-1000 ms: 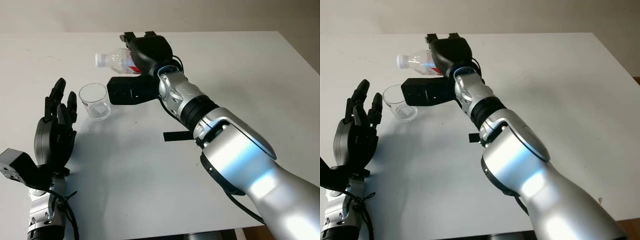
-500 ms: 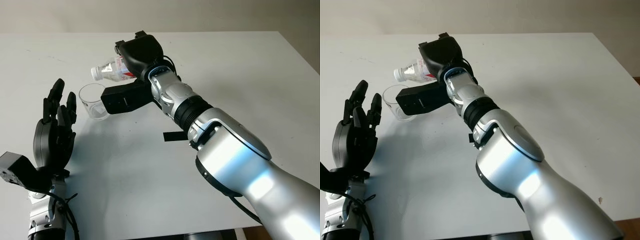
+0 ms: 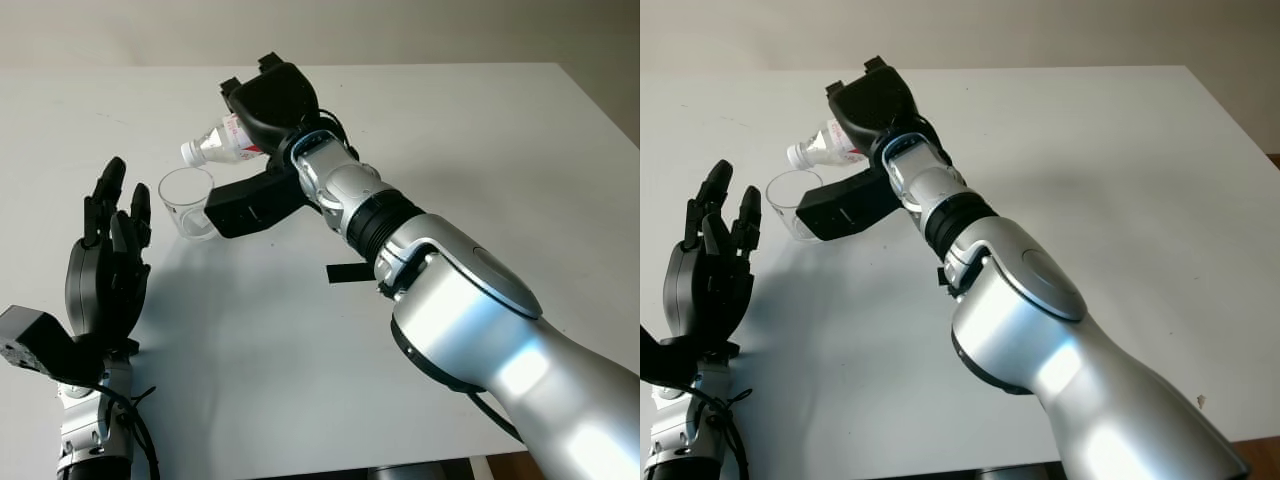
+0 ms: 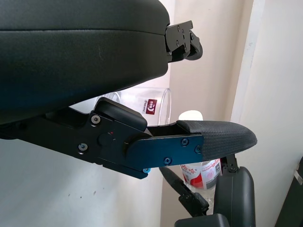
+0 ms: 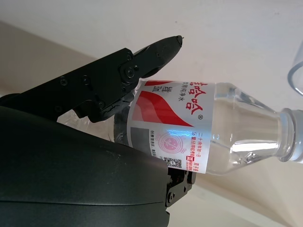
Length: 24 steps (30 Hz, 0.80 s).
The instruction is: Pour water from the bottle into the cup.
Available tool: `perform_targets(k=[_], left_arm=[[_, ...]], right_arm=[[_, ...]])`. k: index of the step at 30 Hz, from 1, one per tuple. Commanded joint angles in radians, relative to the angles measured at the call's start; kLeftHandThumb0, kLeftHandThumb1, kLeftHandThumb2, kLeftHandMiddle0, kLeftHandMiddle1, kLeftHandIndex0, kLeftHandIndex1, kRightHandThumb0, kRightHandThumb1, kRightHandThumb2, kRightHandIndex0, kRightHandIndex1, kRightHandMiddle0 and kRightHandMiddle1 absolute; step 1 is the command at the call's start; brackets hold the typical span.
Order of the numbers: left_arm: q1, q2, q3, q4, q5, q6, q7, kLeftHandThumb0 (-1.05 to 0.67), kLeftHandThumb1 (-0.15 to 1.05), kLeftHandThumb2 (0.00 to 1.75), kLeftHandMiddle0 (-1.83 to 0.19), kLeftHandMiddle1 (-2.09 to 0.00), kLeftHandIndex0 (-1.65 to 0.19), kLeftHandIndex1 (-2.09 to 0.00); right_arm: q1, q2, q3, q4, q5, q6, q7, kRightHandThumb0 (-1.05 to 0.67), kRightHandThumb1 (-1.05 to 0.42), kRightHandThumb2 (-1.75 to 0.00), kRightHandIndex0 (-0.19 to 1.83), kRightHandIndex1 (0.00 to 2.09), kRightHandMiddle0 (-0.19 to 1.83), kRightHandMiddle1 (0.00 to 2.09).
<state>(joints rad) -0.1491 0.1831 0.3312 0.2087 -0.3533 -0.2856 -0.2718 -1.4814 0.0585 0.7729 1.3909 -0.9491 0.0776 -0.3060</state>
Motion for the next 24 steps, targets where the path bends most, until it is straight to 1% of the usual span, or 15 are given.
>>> perform_targets(k=[1, 4, 7, 9, 10, 11, 13, 16, 18, 21, 23, 24], left_arm=[[0.025, -0.019, -0.005, 0.021, 0.003, -0.003, 0.003, -0.85, 1.05, 0.56, -0.03, 0.00, 0.19, -0.49], [0.023, -0.019, -0.005, 0.023, 0.001, -0.002, 0.005, -0.86, 1.05, 0.55, -0.04, 0.00, 0.19, -0.49], [0.022, -0.021, -0.005, 0.023, -0.002, -0.003, 0.003, -0.85, 1.05, 0.55, -0.03, 0.00, 0.19, -0.48], [0.021, -0.021, -0.006, 0.025, 0.003, -0.005, 0.006, -0.85, 1.05, 0.55, -0.03, 0.00, 0.19, -0.48], [0.021, -0.021, -0.007, 0.025, 0.005, -0.005, 0.007, -0.86, 1.05, 0.55, -0.04, 0.00, 0.19, -0.48], [0.021, -0.021, -0.007, 0.025, 0.005, -0.006, 0.006, -0.86, 1.05, 0.55, -0.04, 0.00, 0.19, -0.49], [0.021, -0.021, -0.007, 0.026, 0.005, -0.009, 0.006, -0.86, 1.05, 0.55, -0.05, 0.00, 0.19, -0.49], [0.021, -0.022, -0.005, 0.026, 0.000, -0.008, 0.003, -0.85, 1.05, 0.55, -0.05, 0.00, 0.19, -0.51], [0.019, -0.020, -0.003, 0.035, -0.005, -0.013, -0.007, -0.85, 1.05, 0.55, -0.04, 0.00, 0.19, -0.51], [0.018, -0.019, -0.003, 0.036, -0.005, -0.009, -0.008, -0.86, 1.05, 0.53, -0.04, 0.00, 0.19, -0.51], [0.017, -0.019, -0.004, 0.036, -0.004, -0.010, -0.010, -0.86, 1.05, 0.53, -0.04, 0.00, 0.19, -0.51], [0.016, -0.018, -0.004, 0.037, -0.002, -0.011, -0.009, -0.86, 1.05, 0.54, -0.04, 0.00, 0.19, -0.51]], right_arm=[[-0.033, -0.014, 0.007, -0.002, -0.012, -0.016, -0.025, -0.34, -0.97, -0.05, 0.52, 2.09, 0.20, 1.32], [-0.031, -0.023, 0.018, -0.002, -0.022, -0.034, -0.040, -0.35, -0.97, -0.05, 0.50, 2.09, 0.22, 1.31], [-0.034, -0.029, 0.044, 0.000, -0.049, -0.050, -0.043, -0.35, -0.98, -0.06, 0.46, 2.09, 0.18, 1.31], [-0.035, -0.035, 0.064, -0.001, -0.068, -0.072, -0.057, -0.34, -0.96, -0.05, 0.41, 2.09, 0.22, 1.02], [-0.036, -0.037, 0.069, -0.001, -0.073, -0.080, -0.064, -0.34, -0.96, -0.05, 0.41, 2.09, 0.26, 0.82], [-0.037, -0.039, 0.077, -0.001, -0.081, -0.084, -0.069, -0.34, -0.96, -0.05, 0.40, 2.09, 0.29, 0.74], [-0.038, -0.039, 0.087, 0.000, -0.091, -0.087, -0.072, -0.36, -0.97, -0.06, 0.37, 2.09, 0.31, 0.67], [-0.041, -0.038, 0.111, 0.002, -0.115, -0.081, -0.072, -0.36, -0.97, -0.06, 0.35, 2.09, 0.35, 0.66], [-0.042, -0.037, 0.126, 0.003, -0.130, -0.075, -0.073, -0.37, -0.97, -0.05, 0.40, 2.09, 0.35, 0.64], [-0.041, -0.036, 0.141, 0.004, -0.146, -0.068, -0.076, -0.38, -0.98, -0.05, 0.52, 2.09, 0.38, 0.67], [-0.040, -0.036, 0.148, 0.005, -0.156, -0.067, -0.077, -0.38, -0.98, -0.05, 0.56, 2.09, 0.35, 0.82], [-0.041, -0.037, 0.151, 0.005, -0.159, -0.069, -0.073, -0.38, -0.98, -0.05, 0.58, 2.09, 0.35, 0.85]])
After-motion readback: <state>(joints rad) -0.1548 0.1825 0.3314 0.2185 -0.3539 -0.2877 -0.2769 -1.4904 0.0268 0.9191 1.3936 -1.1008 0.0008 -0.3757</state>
